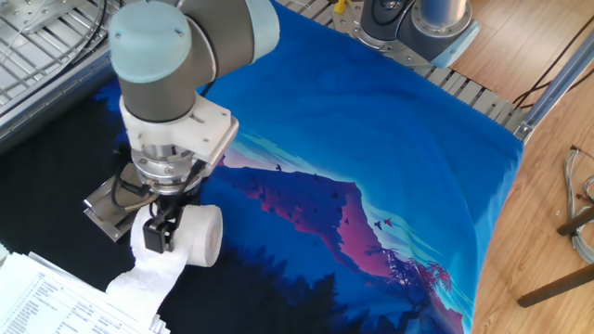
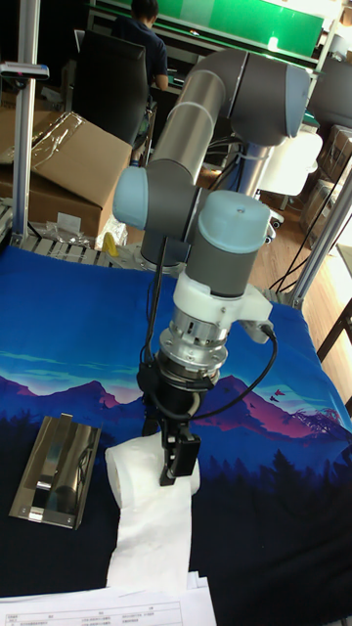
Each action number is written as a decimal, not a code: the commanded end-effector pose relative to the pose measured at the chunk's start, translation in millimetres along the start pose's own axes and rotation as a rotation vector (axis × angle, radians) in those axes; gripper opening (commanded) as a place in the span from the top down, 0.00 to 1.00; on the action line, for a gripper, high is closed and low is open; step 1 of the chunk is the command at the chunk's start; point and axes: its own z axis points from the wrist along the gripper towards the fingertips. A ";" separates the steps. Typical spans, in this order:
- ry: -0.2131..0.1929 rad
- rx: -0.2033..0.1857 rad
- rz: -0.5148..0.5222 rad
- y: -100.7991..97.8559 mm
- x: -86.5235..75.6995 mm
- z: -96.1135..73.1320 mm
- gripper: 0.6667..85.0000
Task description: Put the toilet paper on its holder
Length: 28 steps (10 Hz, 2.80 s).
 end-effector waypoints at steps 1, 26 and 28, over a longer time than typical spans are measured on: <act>0.002 -0.035 -0.003 -3.5 4.6 -19.8 0.00; -0.061 0.019 -0.072 4.4 -5.7 23.6 0.00; -0.029 0.053 -0.067 -3.6 4.8 9.6 0.00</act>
